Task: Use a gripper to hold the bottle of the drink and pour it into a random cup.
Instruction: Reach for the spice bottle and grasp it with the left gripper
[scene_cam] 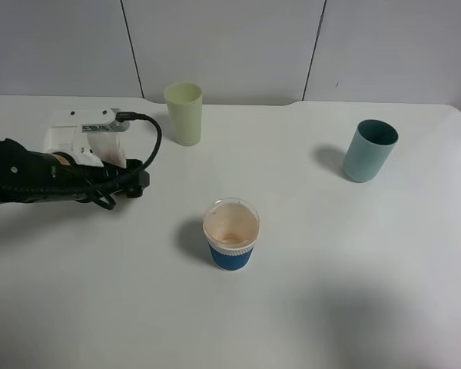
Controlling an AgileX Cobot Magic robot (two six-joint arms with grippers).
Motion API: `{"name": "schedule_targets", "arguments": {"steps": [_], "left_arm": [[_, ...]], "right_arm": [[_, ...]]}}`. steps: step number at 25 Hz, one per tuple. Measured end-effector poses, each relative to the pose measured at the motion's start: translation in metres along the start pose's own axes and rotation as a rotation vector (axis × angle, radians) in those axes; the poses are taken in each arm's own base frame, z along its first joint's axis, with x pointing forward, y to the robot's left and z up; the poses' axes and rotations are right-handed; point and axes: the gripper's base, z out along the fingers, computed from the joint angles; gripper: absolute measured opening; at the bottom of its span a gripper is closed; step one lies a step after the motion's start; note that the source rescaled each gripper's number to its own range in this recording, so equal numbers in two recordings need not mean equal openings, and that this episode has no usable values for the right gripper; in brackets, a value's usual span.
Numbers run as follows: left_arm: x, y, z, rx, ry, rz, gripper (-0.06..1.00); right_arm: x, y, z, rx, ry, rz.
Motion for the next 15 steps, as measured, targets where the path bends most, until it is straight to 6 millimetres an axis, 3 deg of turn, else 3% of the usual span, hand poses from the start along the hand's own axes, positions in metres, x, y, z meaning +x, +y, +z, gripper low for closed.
{"name": "schedule_targets", "arguments": {"steps": [15], "left_arm": [[0.005,0.003,0.02,-0.105,-0.194,-0.035,1.0]], "right_arm": [[0.0,0.0,0.0,0.0,0.0,0.0]]}}
